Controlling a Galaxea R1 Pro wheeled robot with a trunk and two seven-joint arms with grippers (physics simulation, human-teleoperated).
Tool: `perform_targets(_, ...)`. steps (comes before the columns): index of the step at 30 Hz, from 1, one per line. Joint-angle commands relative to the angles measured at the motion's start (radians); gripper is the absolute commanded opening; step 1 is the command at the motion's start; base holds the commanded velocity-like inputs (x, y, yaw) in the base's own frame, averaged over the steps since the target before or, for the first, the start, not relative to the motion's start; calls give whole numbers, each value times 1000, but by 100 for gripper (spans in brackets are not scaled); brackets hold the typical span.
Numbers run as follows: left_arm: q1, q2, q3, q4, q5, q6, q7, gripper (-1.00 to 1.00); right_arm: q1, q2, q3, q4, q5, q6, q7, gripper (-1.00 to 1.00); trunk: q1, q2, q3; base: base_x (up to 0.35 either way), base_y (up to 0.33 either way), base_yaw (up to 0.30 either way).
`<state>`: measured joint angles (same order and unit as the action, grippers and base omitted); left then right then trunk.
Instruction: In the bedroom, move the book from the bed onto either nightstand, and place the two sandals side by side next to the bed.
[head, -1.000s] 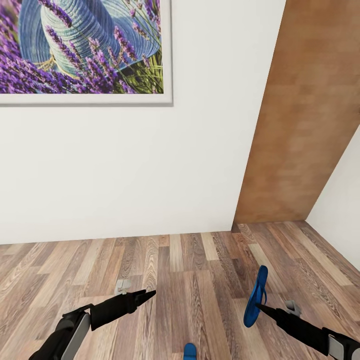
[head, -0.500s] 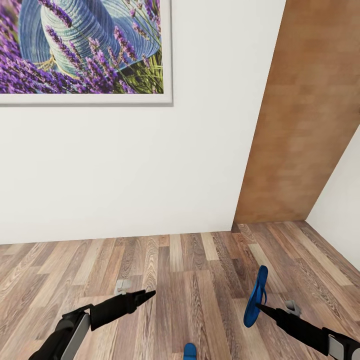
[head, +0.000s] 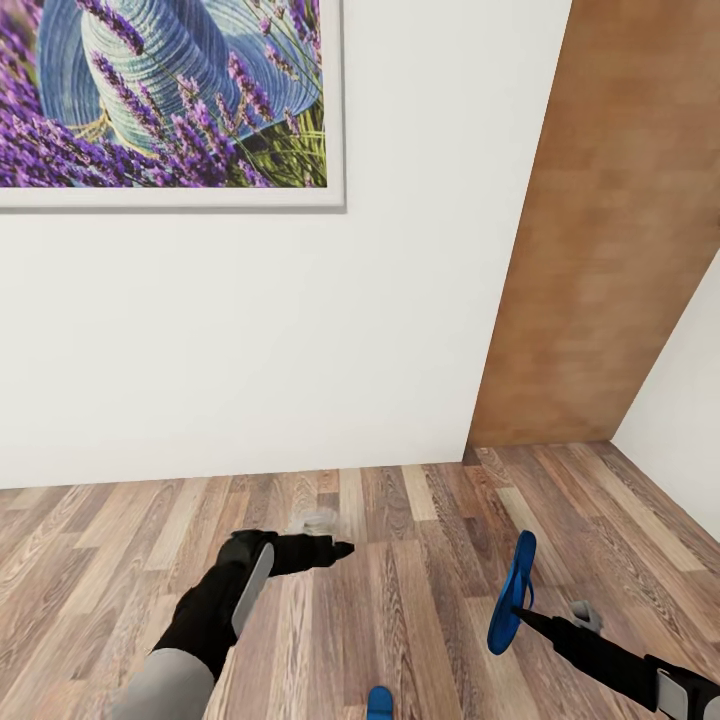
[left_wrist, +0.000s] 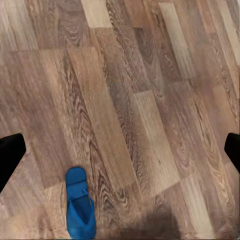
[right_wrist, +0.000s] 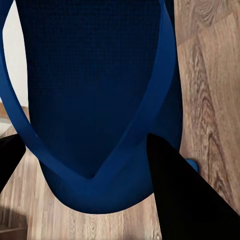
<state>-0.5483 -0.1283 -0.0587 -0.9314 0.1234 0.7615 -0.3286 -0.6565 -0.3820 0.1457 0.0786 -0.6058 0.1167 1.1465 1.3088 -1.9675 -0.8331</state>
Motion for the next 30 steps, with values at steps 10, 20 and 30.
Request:
perform_targets(10,-29,-46,-43,252,-45,25,158,100,-2,0,7,3,-12,12,3,-100,0,0,-1,0,0,0)
perform_targets(20,-29,-46,-59,339,-52,-32,161,100,-2,0,7,3,-12,12,4,-100,0,0,-1,0,0,0)
perform_targets(30,-30,-46,-59,338,-49,-58,163,100,-2,0,7,3,-12,12,4,-100,0,0,-1,0,0,0)
